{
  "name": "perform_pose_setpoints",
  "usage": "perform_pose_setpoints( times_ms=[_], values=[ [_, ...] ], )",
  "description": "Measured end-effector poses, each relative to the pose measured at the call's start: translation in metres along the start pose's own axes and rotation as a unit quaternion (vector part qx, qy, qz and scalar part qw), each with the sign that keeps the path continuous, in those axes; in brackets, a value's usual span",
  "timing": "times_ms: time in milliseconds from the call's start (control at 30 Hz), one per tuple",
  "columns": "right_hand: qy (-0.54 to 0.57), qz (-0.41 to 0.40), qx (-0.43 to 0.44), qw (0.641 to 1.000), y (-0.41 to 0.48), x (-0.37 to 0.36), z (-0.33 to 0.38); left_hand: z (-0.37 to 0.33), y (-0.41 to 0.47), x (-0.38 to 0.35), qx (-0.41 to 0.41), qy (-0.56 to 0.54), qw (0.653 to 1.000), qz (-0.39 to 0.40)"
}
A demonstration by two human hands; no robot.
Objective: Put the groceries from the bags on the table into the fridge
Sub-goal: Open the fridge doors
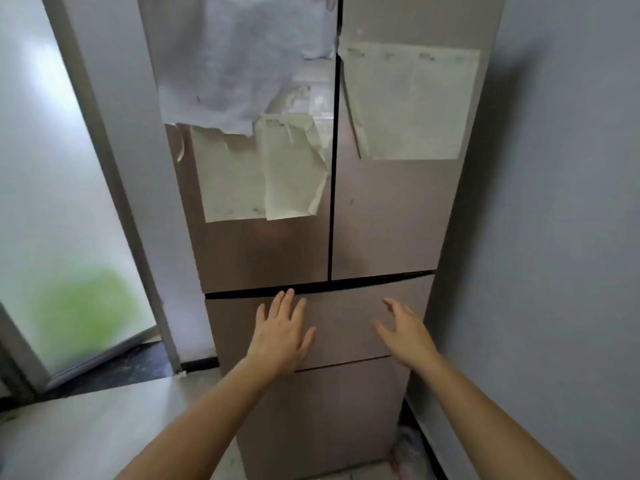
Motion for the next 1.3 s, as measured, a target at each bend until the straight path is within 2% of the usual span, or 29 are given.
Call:
perform_pose_setpoints(
  times_ms=[133,233,333,400,533,600,667,833,900,967,1033,1100,1200,1267,1300],
  values=[
    [0.123,0.026,-0.069,0.990,0.061,-0.029,-0.008,0.023,0.067,-0.036,-0.007,0.023,0.999,0.041],
    [0.248,0.048,-0.157,0.955,0.098,-0.058,-0.021,0.031,0.096,-0.067,-0.010,0.027,0.997,0.074],
    [0.402,0.053,-0.233,0.884,0.127,-0.084,-0.018,0.049,0.107,-0.100,0.006,0.027,0.992,0.121],
    [0.494,0.049,-0.253,0.830,0.143,-0.098,-0.012,0.053,0.103,-0.113,-0.001,0.044,0.991,0.124],
    [0.659,0.038,-0.280,0.697,0.167,-0.116,0.003,0.057,0.102,-0.125,0.010,0.042,0.993,0.108],
    [0.693,0.035,-0.279,0.664,0.174,-0.122,0.007,0.056,0.103,-0.126,0.015,0.042,0.994,0.104],
    [0.699,0.045,-0.259,0.665,0.177,-0.125,0.008,0.056,0.103,-0.126,0.021,0.047,0.993,0.104],
    [0.658,0.072,-0.244,0.709,0.174,-0.124,-0.001,0.052,0.102,-0.119,0.037,0.021,0.993,0.107],
    [0.637,0.066,-0.240,0.729,0.165,-0.120,-0.002,0.051,0.105,-0.106,0.042,-0.019,0.994,0.097],
    [0.630,0.068,-0.244,0.734,0.152,-0.119,-0.008,0.051,0.115,-0.089,0.054,-0.073,0.993,0.078],
    [0.616,0.080,-0.250,0.742,0.136,-0.114,-0.018,0.048,0.125,-0.064,0.079,-0.170,0.982,0.021],
    [0.609,0.094,-0.249,0.747,0.124,-0.107,-0.030,0.038,0.133,-0.038,0.095,-0.309,0.945,-0.050],
    [0.599,0.096,-0.257,0.752,0.106,-0.093,-0.047,0.000,0.149,-0.010,0.093,-0.507,0.851,-0.100],
    [0.593,0.081,-0.267,0.756,0.092,-0.081,-0.062,-0.040,0.157,0.008,0.048,-0.576,0.808,-0.115],
    [0.587,0.073,-0.262,0.763,0.085,-0.072,-0.069,-0.059,0.157,0.016,0.020,-0.581,0.803,-0.131]
  ],
)
Point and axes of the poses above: each hand's wrist, its own y-axis towards the middle knuckle, its own x-axis out of the back of the hand, z = x × y, the point moved 10 cm from there along y, towards the middle knuckle, and after that the axes turned 4 degrees about -y, right-handed, at the moved point
